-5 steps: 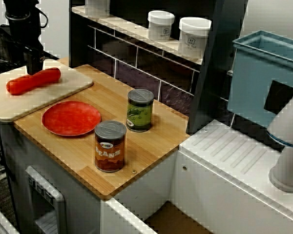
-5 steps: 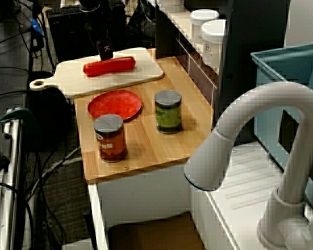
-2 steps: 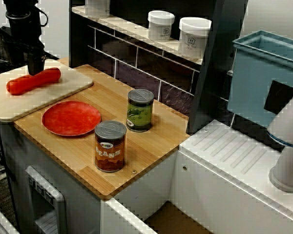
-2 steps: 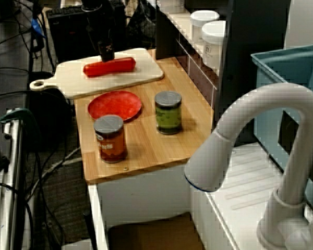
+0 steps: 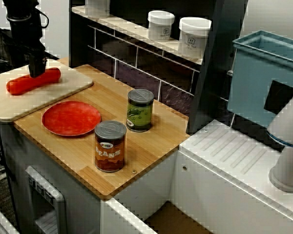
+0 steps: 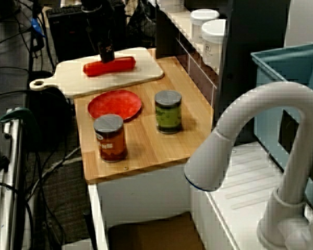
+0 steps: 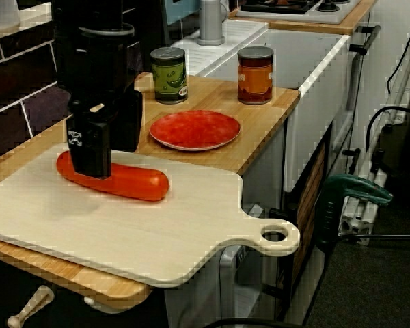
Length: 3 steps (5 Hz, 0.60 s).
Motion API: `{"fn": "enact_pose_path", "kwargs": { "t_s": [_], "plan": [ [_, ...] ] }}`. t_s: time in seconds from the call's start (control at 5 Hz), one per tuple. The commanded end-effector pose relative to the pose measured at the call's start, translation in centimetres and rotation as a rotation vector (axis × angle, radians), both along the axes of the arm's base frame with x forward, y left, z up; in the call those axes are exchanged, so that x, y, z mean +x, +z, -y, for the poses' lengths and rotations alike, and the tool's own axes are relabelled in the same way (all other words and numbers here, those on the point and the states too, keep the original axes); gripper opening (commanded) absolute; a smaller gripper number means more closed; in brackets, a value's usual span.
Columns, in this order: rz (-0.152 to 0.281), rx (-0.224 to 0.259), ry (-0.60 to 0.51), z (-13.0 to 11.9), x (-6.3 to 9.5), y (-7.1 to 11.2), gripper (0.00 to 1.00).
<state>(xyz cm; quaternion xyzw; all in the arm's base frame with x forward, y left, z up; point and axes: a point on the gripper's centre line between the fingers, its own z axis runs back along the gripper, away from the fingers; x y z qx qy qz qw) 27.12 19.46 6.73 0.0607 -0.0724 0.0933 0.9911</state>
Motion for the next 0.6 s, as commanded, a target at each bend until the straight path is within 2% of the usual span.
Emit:
{"fn": "enact_pose_path", "kwargs": {
  "t_s": [0.0,0.4],
  "plan": [
    [0.028,0.046,-0.006,0.0,0.2,0.6,1.0],
    [0.003,0.076,-0.003,-1.0,0.4,-0.5,1.0]
  ]
}}
